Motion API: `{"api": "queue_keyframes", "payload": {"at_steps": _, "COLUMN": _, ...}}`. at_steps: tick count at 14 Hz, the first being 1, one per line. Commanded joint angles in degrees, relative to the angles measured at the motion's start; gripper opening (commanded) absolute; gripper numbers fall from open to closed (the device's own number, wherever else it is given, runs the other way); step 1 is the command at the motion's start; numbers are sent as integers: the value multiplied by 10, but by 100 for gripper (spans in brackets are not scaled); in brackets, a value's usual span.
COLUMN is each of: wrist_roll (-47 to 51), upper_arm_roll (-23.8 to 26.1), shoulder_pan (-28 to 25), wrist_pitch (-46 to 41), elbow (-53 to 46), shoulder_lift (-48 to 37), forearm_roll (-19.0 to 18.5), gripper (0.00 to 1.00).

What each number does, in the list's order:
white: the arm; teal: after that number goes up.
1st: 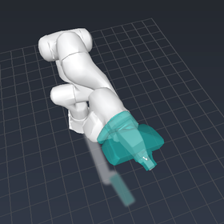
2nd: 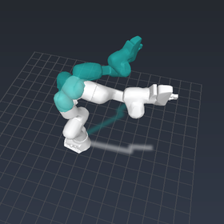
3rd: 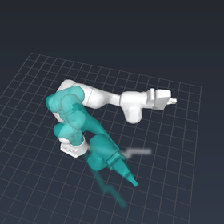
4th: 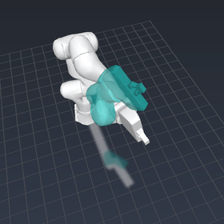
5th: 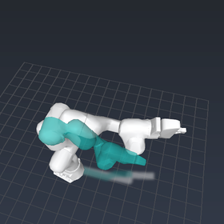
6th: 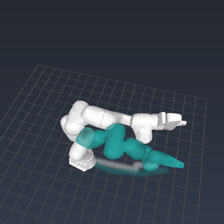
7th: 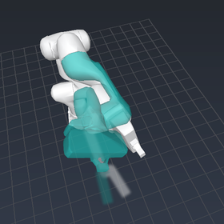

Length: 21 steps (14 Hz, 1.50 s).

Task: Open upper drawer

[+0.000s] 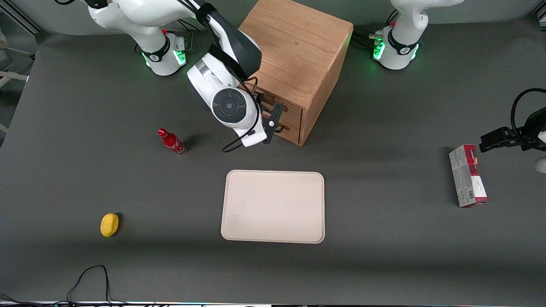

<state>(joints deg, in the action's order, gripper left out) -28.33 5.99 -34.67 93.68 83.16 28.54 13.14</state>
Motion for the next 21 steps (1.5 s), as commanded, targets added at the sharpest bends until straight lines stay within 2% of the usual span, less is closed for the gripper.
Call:
{"api": "queue_keyframes", "payload": {"at_steps": 1, "wrist_roll": -9, "upper_arm_roll": -11, "shoulder_pan": 1, "wrist_pitch": 25, "elbow": 22, "shoulder_lift": -13, "forearm_roll": 13, "gripper": 100}}
{"api": "queue_keyframes", "payload": {"at_steps": 13, "wrist_roll": -23, "upper_arm_roll": -12, "shoulder_pan": 67, "wrist_pitch": 45, "elbow": -7, "shoulder_lift": 4, "forearm_roll": 2, "gripper": 100}}
{"api": "queue_keyframes", "payload": {"at_steps": 21, "wrist_roll": -34, "upper_arm_roll": -33, "shoulder_pan": 78, "wrist_pitch": 49, "elbow": -59, "shoulder_lift": 34, "forearm_roll": 0, "gripper": 100}}
